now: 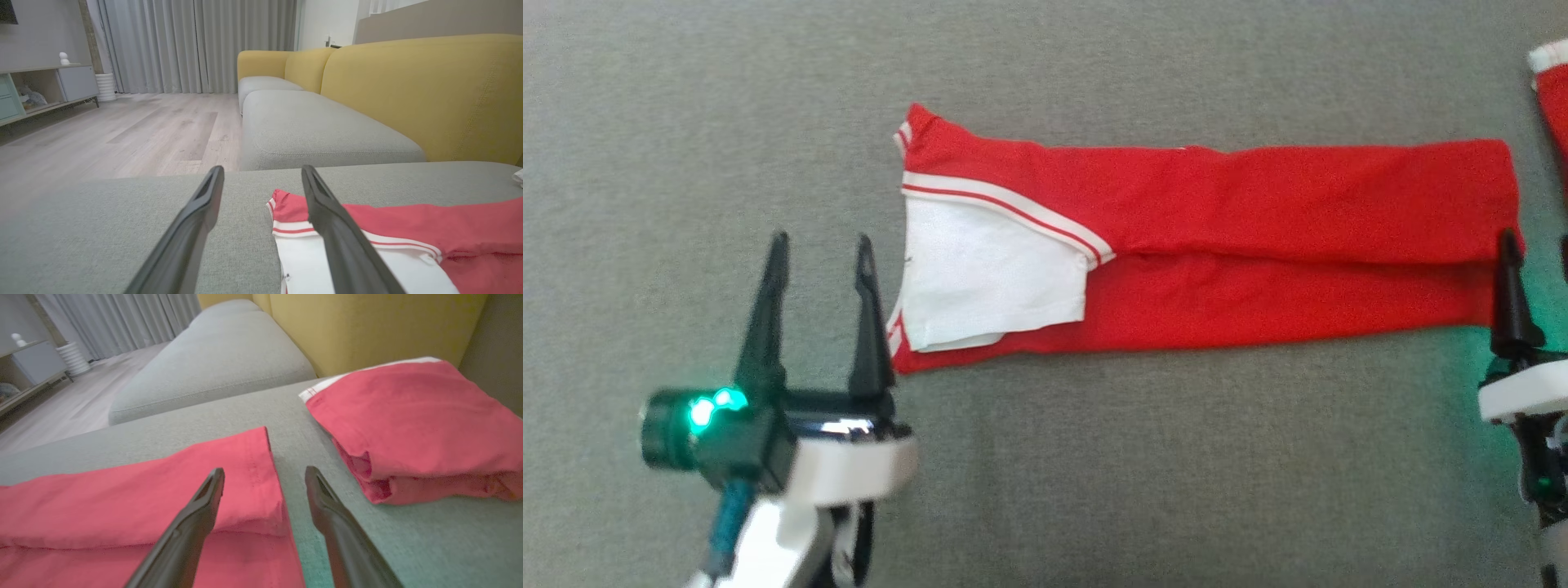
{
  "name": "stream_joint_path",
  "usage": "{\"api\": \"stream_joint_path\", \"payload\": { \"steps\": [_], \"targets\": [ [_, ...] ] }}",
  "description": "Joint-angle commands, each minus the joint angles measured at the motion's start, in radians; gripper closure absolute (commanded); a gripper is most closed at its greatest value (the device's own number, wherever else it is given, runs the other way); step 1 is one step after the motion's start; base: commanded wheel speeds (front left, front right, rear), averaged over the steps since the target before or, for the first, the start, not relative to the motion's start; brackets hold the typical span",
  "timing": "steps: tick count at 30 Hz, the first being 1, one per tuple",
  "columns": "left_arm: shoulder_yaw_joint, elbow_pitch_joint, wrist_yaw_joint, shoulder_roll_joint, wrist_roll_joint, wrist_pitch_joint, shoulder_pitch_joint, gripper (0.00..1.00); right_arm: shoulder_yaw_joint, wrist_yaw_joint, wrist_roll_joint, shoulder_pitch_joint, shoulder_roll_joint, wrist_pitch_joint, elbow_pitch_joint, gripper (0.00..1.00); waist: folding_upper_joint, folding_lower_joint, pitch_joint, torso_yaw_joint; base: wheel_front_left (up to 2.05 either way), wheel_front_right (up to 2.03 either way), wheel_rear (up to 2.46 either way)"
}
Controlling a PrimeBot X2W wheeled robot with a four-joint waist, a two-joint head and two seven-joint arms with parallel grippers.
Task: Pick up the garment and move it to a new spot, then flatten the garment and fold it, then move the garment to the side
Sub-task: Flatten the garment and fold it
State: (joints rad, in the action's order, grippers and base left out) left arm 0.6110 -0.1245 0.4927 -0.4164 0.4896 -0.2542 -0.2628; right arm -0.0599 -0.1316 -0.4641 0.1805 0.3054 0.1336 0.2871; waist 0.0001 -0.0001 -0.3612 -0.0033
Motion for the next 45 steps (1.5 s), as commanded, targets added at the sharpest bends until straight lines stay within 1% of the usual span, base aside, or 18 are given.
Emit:
{"api": "stream_joint_path", "payload": {
  "steps": [1, 7, 10, 12, 13, 14, 15, 16, 22, 26, 27, 28, 31, 34, 39, 40, 41, 45],
  "targets": [
    [-0.057, -0.032, -0.011, 0.008, -0.035, -0.007, 0.016, 0.0, -0.006, 0.001, 0.004, 0.008, 0.012, 0.009, -0.01, 0.0, -0.0001, 0.0001, 0.015, 0.019, 0.0, 0.0, 0.0],
    [-0.131, -0.022, -0.104, 0.137, -0.175, -0.007, 0.106, 0.0, -0.11, 0.001, 0.035, 0.046, 0.005, -0.048, 0.127, 0.0, -0.0001, 0.0001, 0.036, 0.077, 0.0, 0.0, 0.0],
    [-0.164, -0.012, -0.147, 0.187, -0.21, -0.007, 0.134, 0.0, -0.114, 0.001, 0.038, 0.053, -0.003, -0.115, 0.184, 0.0, -0.0001, 0.0001, 0.04, 0.094, 0.0, 0.0, 0.0],
    [-0.186, -0.006, -0.174, 0.214, -0.23, -0.007, 0.146, 0.0, -0.103, 0.001, 0.024, 0.054, -0.011, -0.16, 0.201, 0.16, -0.0001, 0.0001, 0.042, 0.102, 0.0, 0.0, 0.0],
    [-0.197, -0.004, -0.187, 0.225, -0.24, -0.007, 0.151, 0.0, -0.098, 0.001, 0.015, 0.053, -0.013, -0.178, 0.205, 0.29, -0.0001, 0.0001, 0.041, 0.105, 0.0, 0.0, 0.0],
    [-0.208, -0.003, -0.2, 0.236, -0.249, -0.007, 0.154, 0.0, -0.091, 0.001, 0.007, 0.052, -0.012, -0.194, 0.207, 0.58, -0.0001, 0.0001, 0.041, 0.107, 0.0, 0.0, 0.0],
    [-0.219, -0.002, -0.211, 0.246, -0.259, -0.008, 0.157, 0.0, -0.087, 0.001, -0.002, 0.05, -0.01, -0.207, 0.209, 0.82, -0.0001, 0.0001, 0.041, 0.108, 0.0, 0.0, 0.0],
    [-0.23, -0.003, -0.22, 0.255, -0.269, -0.008, 0.159, 0.0, -0.084, 0.001, -0.01, 0.049, -0.008, -0.215, 0.209, 1.0, -0.0001, 0.0001, 0.042, 0.108, 0.0, 0.0, 0.0],
    [-0.294, -0.002, -0.272, 0.294, -0.31, -0.008, 0.18, 0.0, -0.115, 0.001, -0.016, 0.054, 0.014, -0.2, 0.191, 1.0, -0.0001, 0.0001, 0.047, 0.093, 0.0, 0.0, 0.0],
    [-0.325, 0.001, -0.303, 0.311, -0.331, -0.008, 0.186, 0.0, -0.149, 0.001, -0.022, 0.061, 0.064, -0.206, 0.149, 1.0, -0.0001, 0.0001, 0.049, 0.072, 0.0, 0.0, 0.0],
    [-0.331, 0.002, -0.311, 0.314, -0.335, -0.008, 0.188, 0.0, -0.156, 0.001, -0.027, 0.061, 0.075, -0.215, 0.128, 1.0, -0.0001, 0.0001, 0.05, 0.067, 0.0, 0.0, 0.0],
    [-0.341, 0.004, -0.324, 0.321, -0.343, -0.008, 0.189, 0.0, -0.158, 0.001, -0.068, 0.061, 0.091, -0.243, 0.066, 1.0, -0.0001, 0.0001, 0.05, 0.058, 0.0, 0.0, 0.0],
    [-0.355, 0.01, -0.34, 0.331, -0.351, -0.008, 0.193, 0.0, -0.163, 0.001, -0.132, 0.055, 0.102, -0.294, -0.067, 1.0, -0.0001, 0.0001, 0.054, 0.044, 0.0, 0.0, 0.0],
    [-0.366, 0.014, -0.352, 0.339, -0.357, -0.008, 0.196, 0.0, -0.155, 0.001, -0.191, 0.053, 0.088, -0.356, -0.227, 1.0, -0.0001, 0.0001, 0.055, 0.035, 0.0, 0.0, 0.0],
    [-0.374, 0.024, -0.37, 0.351, -0.362, -0.008, 0.192, 0.0, -0.093, 0.001, -0.25, 0.071, 0.019, -0.443, -0.462, 1.0, -0.0001, 0.0001, 0.053, 0.034, 0.0, 0.0, 0.0],
    [-0.374, 0.024, -0.37, 0.351, -0.362, -0.008, 0.192, 0.0, -0.093, 0.001, -0.25, 0.071, 0.019, -0.443, -0.462, 1.0, -0.0001, 0.0001, 0.053, 0.034, 0.0, 0.0, 0.0],
    [-0.375, 0.026, -0.373, 0.353, -0.362, -0.008, 0.19, 0.0, -0.07, 0.001, -0.247, 0.078, 0.004, -0.458, -0.494, 1.0, -0.0001, 0.0001, 0.052, 0.036, 0.0, 0.0, 0.0],
    [-0.371, 0.036, -0.383, 0.36, -0.362, -0.008, 0.183, 0.0, 0.043, 0.001, -0.219, 0.114, -0.064, -0.497, -0.562, 1.0, -0.0001, 0.0001, 0.049, 0.053, 0.0, 0.0, 0.0]
  ]
}}
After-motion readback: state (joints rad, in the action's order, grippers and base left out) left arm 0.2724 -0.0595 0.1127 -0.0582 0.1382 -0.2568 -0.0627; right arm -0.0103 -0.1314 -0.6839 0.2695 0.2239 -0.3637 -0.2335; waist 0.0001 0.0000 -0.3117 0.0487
